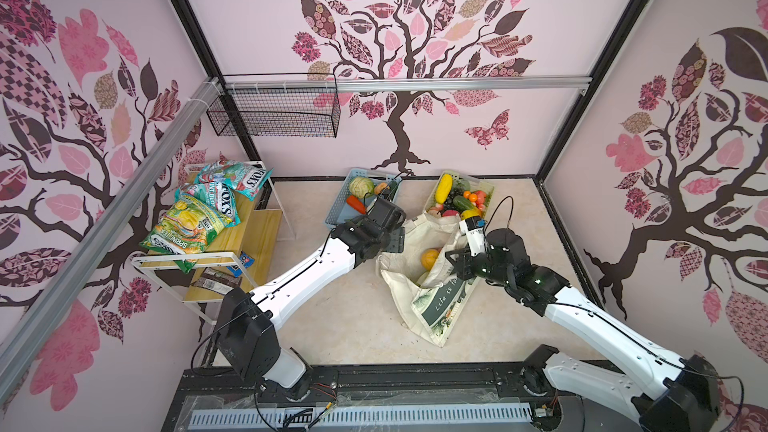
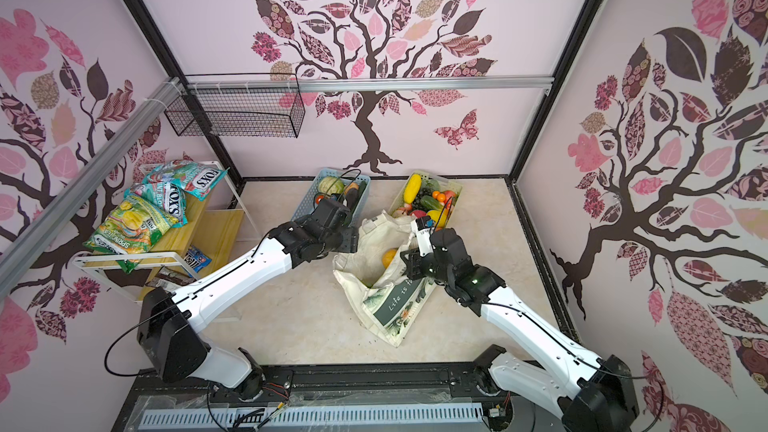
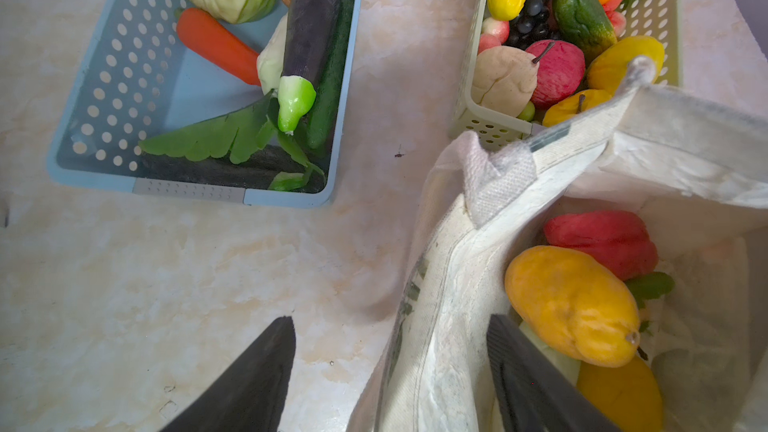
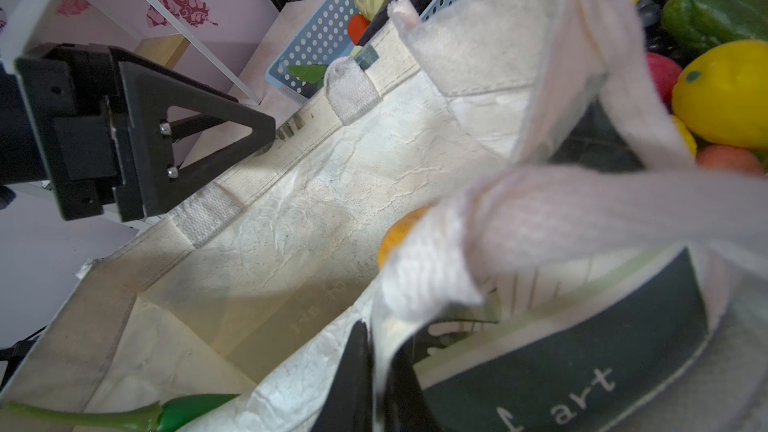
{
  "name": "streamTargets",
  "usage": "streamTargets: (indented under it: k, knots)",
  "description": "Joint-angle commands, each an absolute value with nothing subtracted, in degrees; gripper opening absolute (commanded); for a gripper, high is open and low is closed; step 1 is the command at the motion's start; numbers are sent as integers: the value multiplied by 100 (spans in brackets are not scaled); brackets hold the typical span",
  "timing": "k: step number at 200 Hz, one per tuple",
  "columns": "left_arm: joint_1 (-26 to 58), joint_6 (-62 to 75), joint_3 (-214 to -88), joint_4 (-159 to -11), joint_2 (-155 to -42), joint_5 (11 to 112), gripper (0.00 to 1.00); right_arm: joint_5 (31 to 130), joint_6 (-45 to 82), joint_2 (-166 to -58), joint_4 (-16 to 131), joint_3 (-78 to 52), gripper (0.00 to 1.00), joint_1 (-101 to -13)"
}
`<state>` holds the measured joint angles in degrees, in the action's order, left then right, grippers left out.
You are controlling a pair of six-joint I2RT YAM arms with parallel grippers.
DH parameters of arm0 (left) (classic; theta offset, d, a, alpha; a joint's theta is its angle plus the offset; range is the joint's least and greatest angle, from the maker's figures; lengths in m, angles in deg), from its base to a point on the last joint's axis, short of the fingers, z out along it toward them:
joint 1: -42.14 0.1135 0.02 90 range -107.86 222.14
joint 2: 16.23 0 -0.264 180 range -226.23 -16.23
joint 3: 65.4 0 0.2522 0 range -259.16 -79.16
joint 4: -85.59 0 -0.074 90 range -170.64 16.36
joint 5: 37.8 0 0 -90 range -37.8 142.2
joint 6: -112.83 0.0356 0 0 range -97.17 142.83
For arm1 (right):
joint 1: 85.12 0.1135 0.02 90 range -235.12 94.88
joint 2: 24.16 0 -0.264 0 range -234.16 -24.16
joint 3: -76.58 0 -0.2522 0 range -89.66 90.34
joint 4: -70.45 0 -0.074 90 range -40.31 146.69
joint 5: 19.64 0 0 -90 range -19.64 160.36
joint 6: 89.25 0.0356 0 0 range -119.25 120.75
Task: Place the food into the grocery bag and tie it
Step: 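Move the left gripper to the bag rim nearest it and grasp it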
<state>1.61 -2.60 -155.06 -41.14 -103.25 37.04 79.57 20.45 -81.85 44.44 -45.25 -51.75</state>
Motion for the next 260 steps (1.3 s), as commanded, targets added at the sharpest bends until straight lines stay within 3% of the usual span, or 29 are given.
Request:
streamTargets:
  k: [1, 65, 123, 157, 260]
  knots:
    - [189, -231, -15339, -4189, -10349, 3765, 71, 7985, 2109, -8091, 4349, -4578, 11, -5154]
    - [187, -309, -15191, -4374, -10226, 3925, 45, 8113, 2176, -8109, 4427, -4589, 11, -5153]
    - [186, -371, -15171, -4569, -10363, 4444, 57, 8163, 2206, -8144, 4481, -4590, 11, -5151]
    - [189, -433, -15141, -4633, -10543, 4507, 56, 8163, 2212, -8096, 4458, -4589, 11, -5153]
    - [284, -683, -14966, -4995, -10332, 5242, 20, 8180, 2228, -8094, 4478, -4637, 11, -5154]
